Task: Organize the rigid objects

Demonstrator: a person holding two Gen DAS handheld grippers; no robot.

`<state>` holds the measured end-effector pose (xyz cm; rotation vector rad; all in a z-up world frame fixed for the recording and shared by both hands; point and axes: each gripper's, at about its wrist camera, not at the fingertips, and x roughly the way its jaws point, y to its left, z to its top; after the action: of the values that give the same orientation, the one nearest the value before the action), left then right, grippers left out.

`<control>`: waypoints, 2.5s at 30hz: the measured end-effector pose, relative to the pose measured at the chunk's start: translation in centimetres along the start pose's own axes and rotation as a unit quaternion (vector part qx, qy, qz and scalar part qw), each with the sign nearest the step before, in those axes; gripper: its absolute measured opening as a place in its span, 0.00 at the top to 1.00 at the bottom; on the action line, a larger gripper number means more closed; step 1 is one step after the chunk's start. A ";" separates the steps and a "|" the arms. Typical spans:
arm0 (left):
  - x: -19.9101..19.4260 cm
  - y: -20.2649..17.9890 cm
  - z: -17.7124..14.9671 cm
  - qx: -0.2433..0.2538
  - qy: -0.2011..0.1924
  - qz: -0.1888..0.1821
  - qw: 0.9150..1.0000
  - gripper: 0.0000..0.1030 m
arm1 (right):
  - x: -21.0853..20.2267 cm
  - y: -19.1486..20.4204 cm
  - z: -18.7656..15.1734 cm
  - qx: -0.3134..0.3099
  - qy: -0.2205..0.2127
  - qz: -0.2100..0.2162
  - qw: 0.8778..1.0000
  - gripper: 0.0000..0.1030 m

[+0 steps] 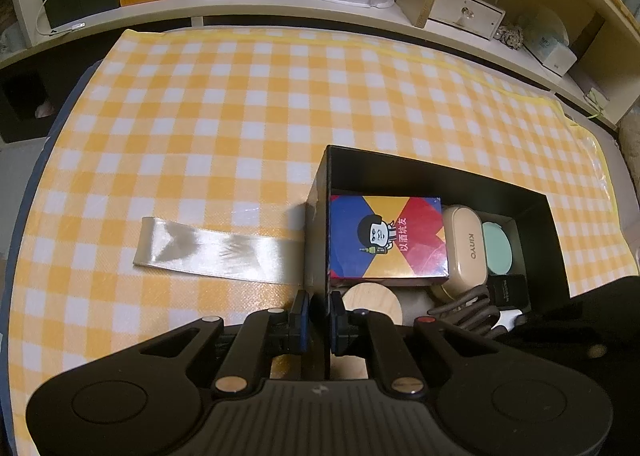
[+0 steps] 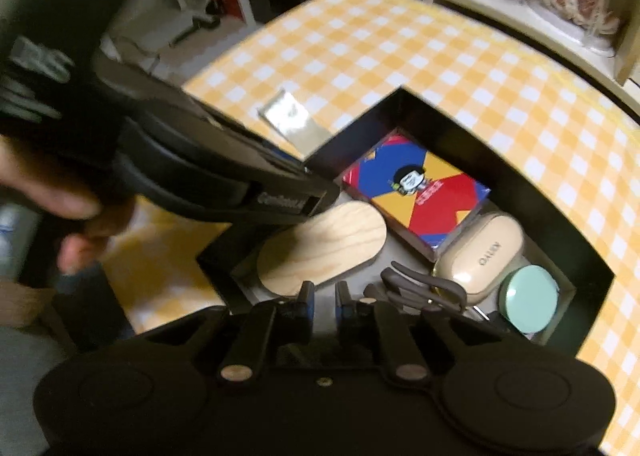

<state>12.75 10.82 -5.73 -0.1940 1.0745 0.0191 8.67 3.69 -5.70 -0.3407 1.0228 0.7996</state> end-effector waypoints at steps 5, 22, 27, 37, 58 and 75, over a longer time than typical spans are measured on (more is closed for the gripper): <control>0.0 0.0 0.1 0.001 0.000 0.001 1.000 0.90 | -3.5 -0.3 -1.1 0.023 -0.048 -0.001 0.999 0.75; -0.1 -0.3 -0.1 0.009 0.001 0.010 1.000 0.91 | -9.1 -3.6 -6.0 0.144 -0.140 -0.094 0.975 0.02; -0.7 -0.5 -1.1 0.020 -0.003 0.017 1.000 0.91 | -9.6 -4.6 -7.6 0.168 -0.156 -0.120 0.966 0.01; -5.0 -2.1 -2.8 0.039 -0.045 0.033 0.998 0.84 | -10.6 -4.6 -9.3 0.175 -0.171 -0.137 0.960 0.01; -11.0 -6.8 -8.4 0.039 -0.117 0.050 0.991 0.06 | -12.7 -4.9 -12.9 0.201 -0.178 -0.163 0.949 0.01; -12.2 -8.8 -11.4 0.063 -0.144 0.077 0.985 0.03 | -13.9 -4.3 -15.9 0.199 -0.178 -0.190 0.945 0.00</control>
<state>-1.99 1.20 0.97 0.0074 0.7961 0.1150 -1.94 -14.66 -2.19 -0.0355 0.7231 0.2776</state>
